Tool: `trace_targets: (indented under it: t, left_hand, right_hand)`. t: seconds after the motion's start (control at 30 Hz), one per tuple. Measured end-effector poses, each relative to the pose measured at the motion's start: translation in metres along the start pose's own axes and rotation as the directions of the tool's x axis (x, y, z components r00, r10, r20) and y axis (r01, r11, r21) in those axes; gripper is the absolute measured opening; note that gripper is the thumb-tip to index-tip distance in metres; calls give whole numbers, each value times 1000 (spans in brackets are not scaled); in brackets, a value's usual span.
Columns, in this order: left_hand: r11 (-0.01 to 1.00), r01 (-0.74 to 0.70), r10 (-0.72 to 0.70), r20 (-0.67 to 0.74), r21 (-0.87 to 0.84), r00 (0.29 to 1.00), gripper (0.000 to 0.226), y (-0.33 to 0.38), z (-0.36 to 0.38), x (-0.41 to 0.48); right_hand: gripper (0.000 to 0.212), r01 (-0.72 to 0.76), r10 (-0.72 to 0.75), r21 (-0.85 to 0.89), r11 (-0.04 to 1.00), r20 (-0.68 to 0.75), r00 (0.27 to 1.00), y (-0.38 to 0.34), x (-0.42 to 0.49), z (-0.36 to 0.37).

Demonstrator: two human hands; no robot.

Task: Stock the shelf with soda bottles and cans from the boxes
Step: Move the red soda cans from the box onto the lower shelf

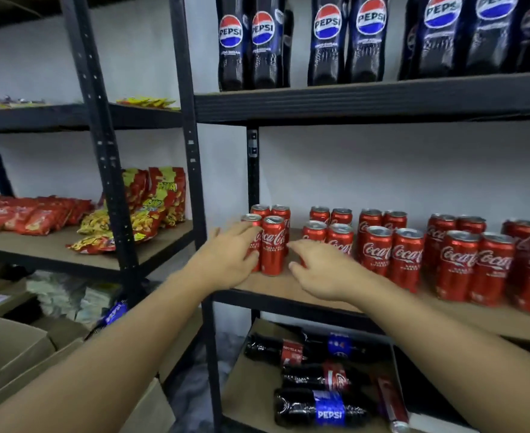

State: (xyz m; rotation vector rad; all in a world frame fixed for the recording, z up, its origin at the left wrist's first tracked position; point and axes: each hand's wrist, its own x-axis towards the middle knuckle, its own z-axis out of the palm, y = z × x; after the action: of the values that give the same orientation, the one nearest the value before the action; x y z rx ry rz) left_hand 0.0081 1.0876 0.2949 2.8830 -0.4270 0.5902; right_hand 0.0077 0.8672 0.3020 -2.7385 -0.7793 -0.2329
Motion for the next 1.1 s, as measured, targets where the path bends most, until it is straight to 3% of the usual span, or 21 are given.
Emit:
trace_targets:
  t: [0.33, 0.63, 0.77, 0.9, 1.03, 1.1]
  left_hand:
    - [950, 206, -123, 324, -234, 938, 44, -9, -60, -16]
    - [895, 281, -134, 392, -348, 910, 58, 4, -141, -13]
    - [809, 395, -222, 395, -436, 891, 50, -2, -114, 5]
    - [720, 513, -329, 421, -467, 845, 50, -19, -54, 29]
    - [644, 581, -416, 411, -497, 812, 71, -39, 14, 52]
    - [593, 591, -441, 393, -547, 807, 75, -48, 44, 60]
  right_hand:
    - [61, -165, 136, 113, 980, 228, 964, -40, -1, -63]
    - [60, -313, 242, 250, 916, 276, 930, -81, 2, -120]
    - [61, -436, 334, 460, 773, 290, 897, -69, 19, -86]
    - [65, -565, 433, 556, 610, 363, 825, -44, 49, -22]
    - [47, -523, 490, 640, 563, 251, 835, -21, 81, 44]
    - [48, -468, 516, 684, 560, 154, 842, -12, 96, 75]
